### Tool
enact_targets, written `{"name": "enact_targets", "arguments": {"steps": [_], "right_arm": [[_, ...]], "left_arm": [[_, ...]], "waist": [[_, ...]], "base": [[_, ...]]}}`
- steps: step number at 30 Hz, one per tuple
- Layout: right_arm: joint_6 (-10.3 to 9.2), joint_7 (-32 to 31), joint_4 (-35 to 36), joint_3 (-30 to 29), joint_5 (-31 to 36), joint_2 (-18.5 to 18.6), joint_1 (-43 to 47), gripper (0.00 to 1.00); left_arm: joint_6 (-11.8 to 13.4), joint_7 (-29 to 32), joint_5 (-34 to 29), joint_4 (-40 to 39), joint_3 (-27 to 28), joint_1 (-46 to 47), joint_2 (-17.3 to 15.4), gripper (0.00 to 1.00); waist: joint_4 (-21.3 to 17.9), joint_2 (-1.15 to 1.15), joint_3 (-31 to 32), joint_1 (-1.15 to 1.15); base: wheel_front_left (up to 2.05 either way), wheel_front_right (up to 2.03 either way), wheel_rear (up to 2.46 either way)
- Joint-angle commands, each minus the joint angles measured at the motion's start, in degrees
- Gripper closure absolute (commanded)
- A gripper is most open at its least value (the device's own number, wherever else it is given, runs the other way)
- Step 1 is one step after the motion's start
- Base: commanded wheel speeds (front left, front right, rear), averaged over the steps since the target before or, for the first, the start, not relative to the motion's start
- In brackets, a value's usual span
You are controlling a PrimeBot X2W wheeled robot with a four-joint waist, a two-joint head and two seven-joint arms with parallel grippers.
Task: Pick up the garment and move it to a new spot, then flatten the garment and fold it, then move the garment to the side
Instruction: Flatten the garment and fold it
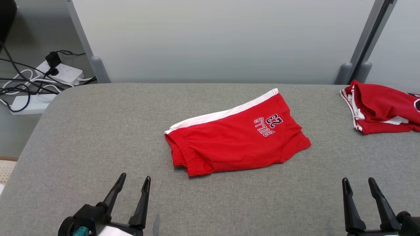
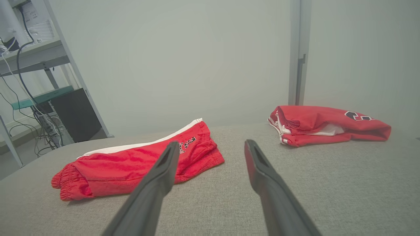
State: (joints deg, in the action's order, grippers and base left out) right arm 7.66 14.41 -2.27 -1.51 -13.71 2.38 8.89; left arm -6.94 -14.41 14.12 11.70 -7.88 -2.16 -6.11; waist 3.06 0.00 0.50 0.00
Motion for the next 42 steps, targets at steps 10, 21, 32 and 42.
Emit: {"name": "enact_targets", "arguments": {"steps": [10, 21, 32, 42], "right_arm": [[-0.17, 0.3, -7.0, 2.7, -9.8, 2.7, -9.6, 0.0], [-0.17, -9.0, -22.9, 1.3, -14.8, 6.5, -29.0, 0.0], [-0.17, -16.3, -36.7, 0.5, -15.3, 7.1, -43.1, 0.0], [-0.17, -24.0, -48.6, 1.0, -16.1, 8.0, -51.3, 0.0]], "left_arm": [[-0.3, -0.6, -1.0, -3.1, 0.6, 3.1, 0.6, 0.0], [-0.5, -0.6, -0.6, -3.1, -2.9, 7.6, 0.3, 0.0], [-0.5, -0.6, 0.0, -2.9, -5.0, 10.6, 0.3, 0.0], [-0.5, -0.6, 0.4, -2.0, -6.3, 12.5, 0.5, 0.0]], "waist": [[2.8, 0.0, -5.1, 0.0], [6.3, 0.0, -12.0, 0.0], [8.0, 0.0, -16.5, 0.0], [9.0, 0.0, -17.7, 0.0]], "base": [[0.0, 0.0, 0.0], [0.0, 0.0, 0.0], [0.0, 0.0, 0.0], [0.0, 0.0, 0.0]]}}
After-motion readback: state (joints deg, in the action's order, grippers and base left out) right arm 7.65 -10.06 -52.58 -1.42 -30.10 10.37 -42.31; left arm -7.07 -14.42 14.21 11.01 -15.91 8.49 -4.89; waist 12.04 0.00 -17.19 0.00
